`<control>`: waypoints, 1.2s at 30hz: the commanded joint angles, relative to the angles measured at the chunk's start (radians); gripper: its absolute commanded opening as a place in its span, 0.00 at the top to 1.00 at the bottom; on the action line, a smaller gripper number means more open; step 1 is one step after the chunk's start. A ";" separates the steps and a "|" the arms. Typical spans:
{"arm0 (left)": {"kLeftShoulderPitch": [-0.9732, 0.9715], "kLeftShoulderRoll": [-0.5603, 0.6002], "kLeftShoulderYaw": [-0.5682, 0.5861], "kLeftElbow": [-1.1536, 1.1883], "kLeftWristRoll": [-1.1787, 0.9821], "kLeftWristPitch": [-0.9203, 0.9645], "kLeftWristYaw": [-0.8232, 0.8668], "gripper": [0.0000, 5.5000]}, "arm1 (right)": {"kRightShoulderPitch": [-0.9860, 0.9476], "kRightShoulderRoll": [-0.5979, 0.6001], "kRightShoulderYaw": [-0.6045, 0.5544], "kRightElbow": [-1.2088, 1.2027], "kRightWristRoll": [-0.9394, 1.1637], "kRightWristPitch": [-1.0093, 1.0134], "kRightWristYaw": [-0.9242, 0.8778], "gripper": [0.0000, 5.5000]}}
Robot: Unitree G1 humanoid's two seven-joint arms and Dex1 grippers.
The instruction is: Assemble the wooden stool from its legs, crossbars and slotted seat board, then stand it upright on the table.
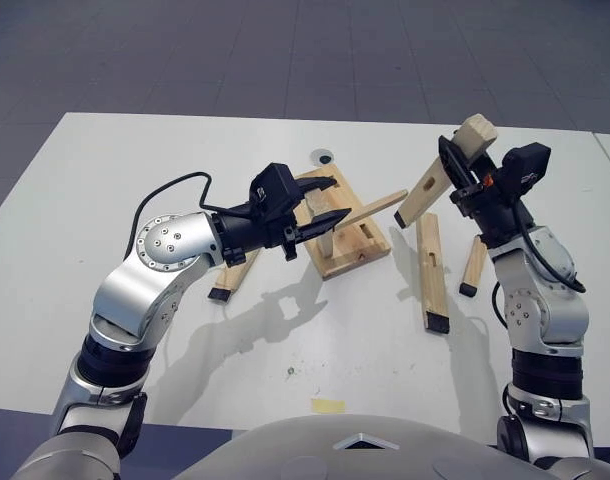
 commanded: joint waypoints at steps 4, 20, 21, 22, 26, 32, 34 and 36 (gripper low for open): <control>0.003 -0.005 -0.053 0.036 0.014 0.029 -0.022 0.63 | 0.042 0.017 0.107 -0.069 -0.126 -0.084 0.017 0.82; 0.025 -0.014 -0.092 0.054 0.066 -0.006 -0.005 0.63 | 0.079 0.019 0.167 -0.063 -0.205 -0.090 0.023 0.82; 0.028 -0.013 -0.091 0.053 0.066 -0.007 -0.003 0.63 | 0.080 0.020 0.171 -0.054 -0.217 -0.094 0.020 0.82; 0.033 -0.012 -0.088 0.052 0.065 -0.009 -0.003 0.63 | 0.082 0.021 0.171 -0.044 -0.227 -0.098 0.016 0.82; 0.059 0.000 -0.052 0.040 0.041 -0.004 -0.002 0.63 | 0.084 0.013 0.145 -0.010 -0.228 -0.108 0.019 0.82; 0.065 -0.008 -0.069 0.051 0.062 -0.017 0.006 0.63 | 0.053 0.011 0.159 -0.066 -0.118 -0.056 0.087 0.82; 0.064 -0.017 -0.074 0.050 0.063 -0.018 0.012 0.63 | 0.031 -0.004 0.161 -0.102 -0.079 -0.008 0.105 0.82; 0.063 -0.023 -0.082 0.055 0.070 -0.022 0.018 0.63 | 0.015 -0.020 0.158 -0.122 -0.059 0.028 0.113 0.82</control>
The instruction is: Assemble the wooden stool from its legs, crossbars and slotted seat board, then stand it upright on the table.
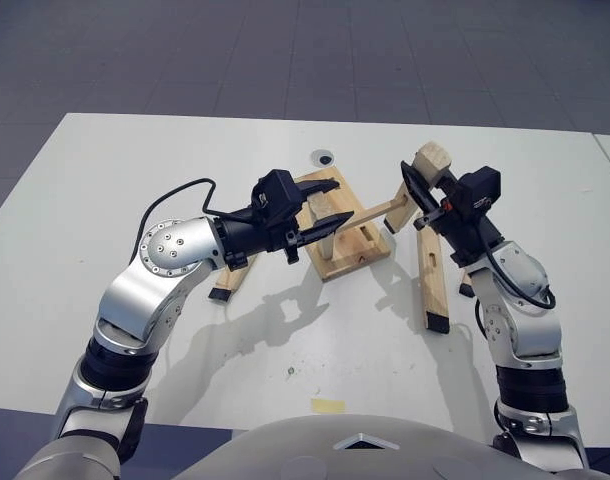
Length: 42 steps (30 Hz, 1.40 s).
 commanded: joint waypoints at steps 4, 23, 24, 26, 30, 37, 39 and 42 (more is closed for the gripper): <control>0.037 -0.016 -0.070 0.046 0.047 0.036 0.014 0.63 | -0.046 -0.019 0.039 -0.107 0.115 0.134 0.069 0.82; 0.044 -0.015 -0.115 0.077 0.100 0.008 0.001 0.63 | -0.001 0.101 0.089 -0.135 0.117 0.258 -0.035 0.82; 0.045 -0.014 -0.117 0.079 0.101 0.006 0.001 0.63 | -0.005 0.113 0.070 -0.133 0.143 0.286 -0.049 0.82; 0.045 -0.012 -0.121 0.082 0.104 0.003 -0.001 0.63 | -0.020 0.127 0.038 -0.130 0.180 0.319 -0.070 0.82; 0.046 -0.009 -0.130 0.088 0.115 -0.001 -0.002 0.63 | -0.045 0.139 0.000 -0.124 0.232 0.371 -0.091 0.82; 0.042 -0.003 -0.136 0.093 0.126 -0.008 -0.010 0.63 | -0.066 0.181 -0.075 -0.108 0.389 0.519 -0.153 0.82; 0.042 -0.003 -0.137 0.093 0.127 -0.008 -0.010 0.63 | -0.070 0.175 -0.085 -0.094 0.398 0.546 -0.165 0.82; 0.043 -0.006 -0.143 0.091 0.128 -0.007 -0.007 0.63 | -0.062 0.154 -0.070 -0.066 0.364 0.544 -0.148 0.82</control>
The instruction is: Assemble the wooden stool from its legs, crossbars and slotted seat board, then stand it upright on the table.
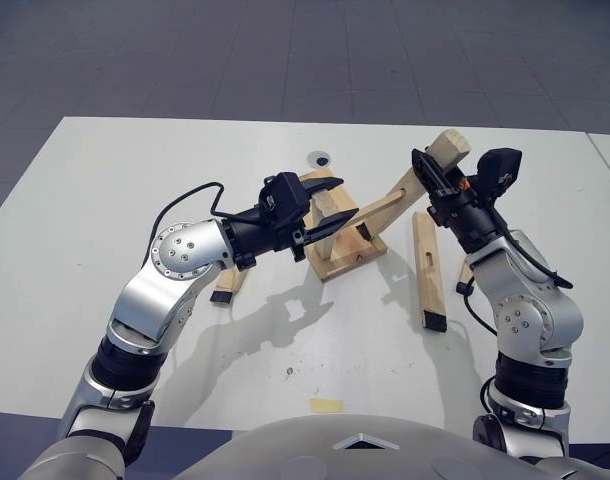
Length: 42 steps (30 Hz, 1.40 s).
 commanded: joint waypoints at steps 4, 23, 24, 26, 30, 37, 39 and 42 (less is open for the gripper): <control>0.046 0.021 -0.109 0.059 0.061 0.061 -0.027 0.63 | 0.038 0.037 0.110 0.107 0.009 -0.006 0.105 0.82; 0.027 0.024 -0.130 0.094 0.085 0.034 -0.040 0.63 | -0.013 -0.121 0.236 0.273 -0.141 -0.038 0.188 0.82; 0.027 0.023 -0.130 0.096 0.086 0.032 -0.039 0.63 | -0.018 -0.136 0.241 0.272 -0.122 0.012 0.185 0.81; 0.027 0.023 -0.129 0.099 0.089 0.029 -0.036 0.63 | -0.034 -0.166 0.237 0.258 -0.057 0.129 0.184 0.81; 0.024 0.014 -0.128 0.105 0.107 0.013 -0.017 0.63 | -0.056 -0.256 0.282 0.262 -0.047 0.229 0.200 0.81; -0.071 -0.041 0.048 0.065 -0.037 0.058 0.046 0.63 | -0.059 -0.300 0.342 0.290 -0.150 0.189 0.102 0.80; -0.120 -0.067 0.133 0.046 -0.130 0.093 0.070 0.54 | -0.117 -0.273 0.280 0.304 -0.088 0.236 0.061 0.80; -0.173 -0.076 0.203 0.032 -0.200 0.128 0.087 0.44 | -0.163 -0.298 0.266 0.314 -0.072 0.260 0.065 0.80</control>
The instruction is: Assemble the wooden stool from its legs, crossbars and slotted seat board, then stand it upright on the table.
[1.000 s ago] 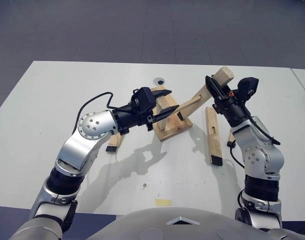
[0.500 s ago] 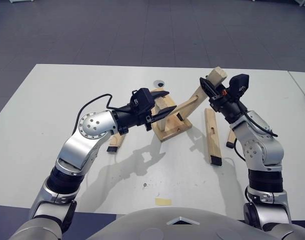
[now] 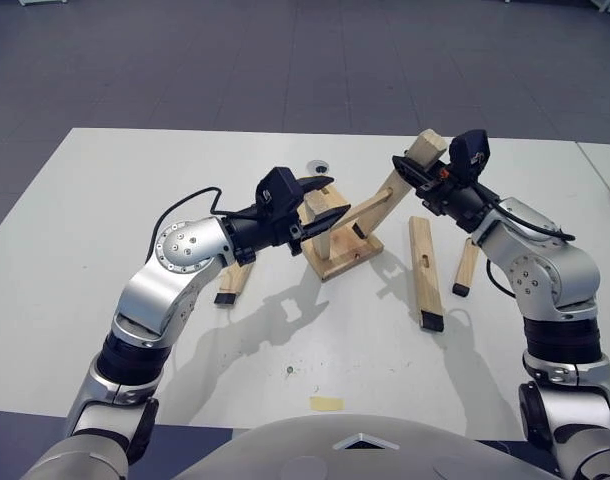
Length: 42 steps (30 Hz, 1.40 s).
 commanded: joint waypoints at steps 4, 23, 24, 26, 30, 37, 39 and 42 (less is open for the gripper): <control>-0.128 -0.017 0.128 -0.020 -0.092 0.078 0.047 0.32 | 0.035 -0.037 0.098 0.058 -0.060 0.232 -0.011 0.80; -0.135 -0.028 0.099 0.021 -0.039 0.083 0.055 0.02 | 0.088 0.059 0.038 0.050 -0.021 0.228 -0.058 0.80; -0.135 -0.026 0.098 0.023 -0.036 0.082 0.052 0.02 | 0.095 0.050 0.036 0.028 -0.020 0.229 -0.056 0.80; -0.132 -0.024 0.099 0.025 -0.030 0.079 0.048 0.02 | 0.098 0.044 0.028 0.008 -0.017 0.230 -0.054 0.80; -0.132 -0.030 0.093 0.027 -0.021 0.075 0.048 0.02 | 0.087 0.060 0.008 -0.009 -0.012 0.204 -0.055 0.81; -0.119 -0.032 0.089 0.020 -0.039 0.082 0.015 0.02 | -0.044 0.125 -0.148 -0.035 0.058 0.102 -0.058 0.57; -0.119 -0.031 0.089 0.021 -0.041 0.082 0.006 0.02 | -0.130 0.161 -0.259 -0.050 0.194 0.104 -0.070 0.53; -0.120 -0.030 0.091 0.018 -0.047 0.082 -0.004 0.02 | -0.237 0.169 -0.353 -0.055 0.331 0.116 -0.097 0.44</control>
